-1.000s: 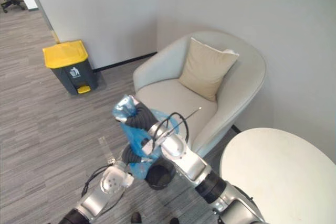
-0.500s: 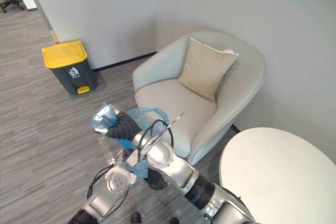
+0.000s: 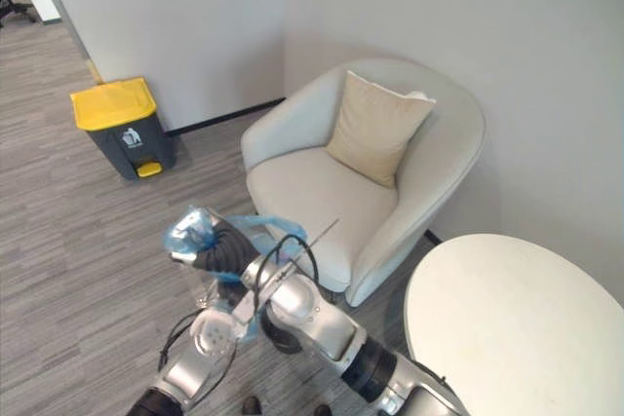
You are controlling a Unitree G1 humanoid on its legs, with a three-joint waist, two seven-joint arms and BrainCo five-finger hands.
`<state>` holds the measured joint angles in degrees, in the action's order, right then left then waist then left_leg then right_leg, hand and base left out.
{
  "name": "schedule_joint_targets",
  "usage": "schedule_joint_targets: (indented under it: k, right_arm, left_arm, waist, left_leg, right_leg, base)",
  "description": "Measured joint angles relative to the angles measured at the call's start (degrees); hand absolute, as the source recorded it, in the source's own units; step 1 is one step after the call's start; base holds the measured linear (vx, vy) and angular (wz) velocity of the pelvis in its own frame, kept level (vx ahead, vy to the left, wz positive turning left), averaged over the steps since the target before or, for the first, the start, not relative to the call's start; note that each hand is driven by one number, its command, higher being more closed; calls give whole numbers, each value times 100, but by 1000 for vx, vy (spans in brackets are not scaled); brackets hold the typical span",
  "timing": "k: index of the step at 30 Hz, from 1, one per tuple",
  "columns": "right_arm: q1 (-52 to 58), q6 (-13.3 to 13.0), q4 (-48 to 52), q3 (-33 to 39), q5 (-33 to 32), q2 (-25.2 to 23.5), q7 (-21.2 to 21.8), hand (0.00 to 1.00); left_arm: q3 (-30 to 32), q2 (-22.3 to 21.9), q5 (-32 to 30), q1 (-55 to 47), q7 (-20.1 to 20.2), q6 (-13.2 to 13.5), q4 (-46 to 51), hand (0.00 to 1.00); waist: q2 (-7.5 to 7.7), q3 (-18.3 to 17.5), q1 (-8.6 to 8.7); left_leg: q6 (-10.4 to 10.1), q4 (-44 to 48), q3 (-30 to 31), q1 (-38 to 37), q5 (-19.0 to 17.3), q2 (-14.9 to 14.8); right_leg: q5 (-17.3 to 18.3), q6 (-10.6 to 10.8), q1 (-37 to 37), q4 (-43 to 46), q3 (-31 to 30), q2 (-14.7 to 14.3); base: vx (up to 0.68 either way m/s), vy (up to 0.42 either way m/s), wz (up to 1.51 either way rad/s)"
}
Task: Gather rubbish on tea table into small bin, then transfer packed bag to large trash can.
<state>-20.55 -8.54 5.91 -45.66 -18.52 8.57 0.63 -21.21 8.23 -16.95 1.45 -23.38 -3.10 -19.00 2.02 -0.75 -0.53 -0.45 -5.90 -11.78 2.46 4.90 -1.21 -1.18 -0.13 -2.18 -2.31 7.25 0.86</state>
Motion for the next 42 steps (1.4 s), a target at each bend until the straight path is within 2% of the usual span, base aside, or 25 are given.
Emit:
schedule_joint_targets:
  k: [6,13,20,25,27,34,39,42]
  right_arm:
    - [232,-8,0,154,324,52,-73,0]
    - [310,-75,12,751,946,95,-284,0]
    - [724,-272,876,1681,1637,769,-582,0]
    - [1403,-338,1295,2419,1852,949,-692,0]
    - [1780,-425,1364,2808,1838,754,-742,0]
    - [2691,-433,1145,3671,1725,102,-784,0]
    - [3149,-231,344,4049,1726,-428,-821,0]
    - [3314,-175,-31,4138,1728,-510,-821,0]
  left_arm:
    - [11,-3,209,-3,0,4,57,100]
    - [253,-17,357,-156,1,22,453,100]
    - [661,-26,478,-387,2,60,910,100]
    - [906,-67,593,-568,5,109,1054,100]
    - [1036,-104,619,-704,6,131,1181,100]
    - [1464,-328,994,-1156,18,147,1293,100]
    - [1799,-625,1363,-1493,136,147,1287,100]
    - [1871,-728,1467,-1606,199,146,1259,100]
  waist:
    - [-2,-1,7]
    - [-20,-10,16]
    - [-63,-41,4]
    - [-114,-73,5]
    - [-121,-77,15]
    - [-160,-96,18]
    - [-202,-116,11]
    - [-234,-135,3]
  left_leg:
    - [-19,-1,-1,-29,-14,-2]
    - [-17,-1,-4,-46,-14,18]
    - [-10,-1,1,-65,-16,89]
    - [-7,-3,5,-77,-16,91]
    - [-7,-4,6,-77,-17,91]
    - [-3,-3,31,-80,-14,97]
    - [29,-36,69,-192,-61,108]
    - [-8,-38,68,-192,-103,108]
  right_leg:
    - [1,1,25,1,-6,1]
    - [16,21,31,19,-1,4]
    - [50,66,26,75,11,35]
    - [76,86,23,99,13,64]
    - [113,127,23,99,14,68]
    - [94,99,35,103,38,93]
    - [161,156,167,114,97,115]
    - [182,143,168,114,111,120]
  base:
    - [0,0,0]
    - [0,0,0]
    - [0,0,0]
    - [0,0,0]
    - [0,0,0]
    - [7,3,2]
    - [5,9,5]
    - [0,0,0]
